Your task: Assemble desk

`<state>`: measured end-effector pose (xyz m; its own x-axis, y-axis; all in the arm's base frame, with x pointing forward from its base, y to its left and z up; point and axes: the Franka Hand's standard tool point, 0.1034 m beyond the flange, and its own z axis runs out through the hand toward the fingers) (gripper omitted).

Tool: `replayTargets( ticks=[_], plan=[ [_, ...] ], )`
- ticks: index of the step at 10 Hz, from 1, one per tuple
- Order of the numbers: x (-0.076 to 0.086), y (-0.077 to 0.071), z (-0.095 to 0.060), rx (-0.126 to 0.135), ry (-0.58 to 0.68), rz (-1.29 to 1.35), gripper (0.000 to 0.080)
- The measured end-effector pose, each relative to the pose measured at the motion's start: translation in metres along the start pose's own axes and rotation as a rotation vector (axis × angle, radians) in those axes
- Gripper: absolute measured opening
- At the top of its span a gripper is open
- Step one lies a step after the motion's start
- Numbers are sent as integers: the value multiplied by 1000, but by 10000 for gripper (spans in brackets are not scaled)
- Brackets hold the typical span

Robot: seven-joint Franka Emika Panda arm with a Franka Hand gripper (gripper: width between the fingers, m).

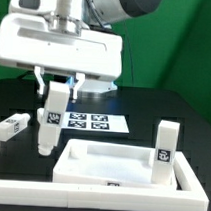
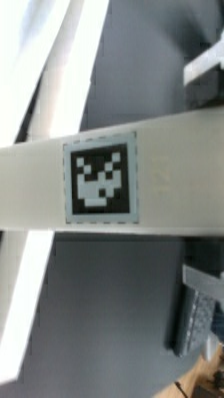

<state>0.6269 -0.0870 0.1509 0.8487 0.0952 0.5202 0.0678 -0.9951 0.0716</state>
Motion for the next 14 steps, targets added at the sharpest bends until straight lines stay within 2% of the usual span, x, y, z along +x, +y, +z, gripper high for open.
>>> replayTargets(
  ticks=[1, 2, 4, 5, 6, 7, 8, 9, 10, 12, 13, 14],
  plan=[
    [7, -20, -2, 23, 0, 34, 290],
    [5, -15, -1, 16, -3, 20, 290],
    [4, -14, 0, 16, -5, 28, 290],
    [2, -13, 0, 47, -32, 10, 290],
    [7, 6, -15, 143, -79, 12, 290],
    [6, 30, -27, 163, -67, 25, 290],
    [-1, 36, -27, 192, -77, 49, 290],
    [0, 40, -27, 187, -64, 73, 290],
    [3, 48, -25, 76, -5, 83, 290],
    [2, 56, -15, -30, 43, 84, 290],
    [4, 59, -11, -121, 94, 100, 290],
    [6, 46, -4, -109, 98, 117, 290]
  ],
)
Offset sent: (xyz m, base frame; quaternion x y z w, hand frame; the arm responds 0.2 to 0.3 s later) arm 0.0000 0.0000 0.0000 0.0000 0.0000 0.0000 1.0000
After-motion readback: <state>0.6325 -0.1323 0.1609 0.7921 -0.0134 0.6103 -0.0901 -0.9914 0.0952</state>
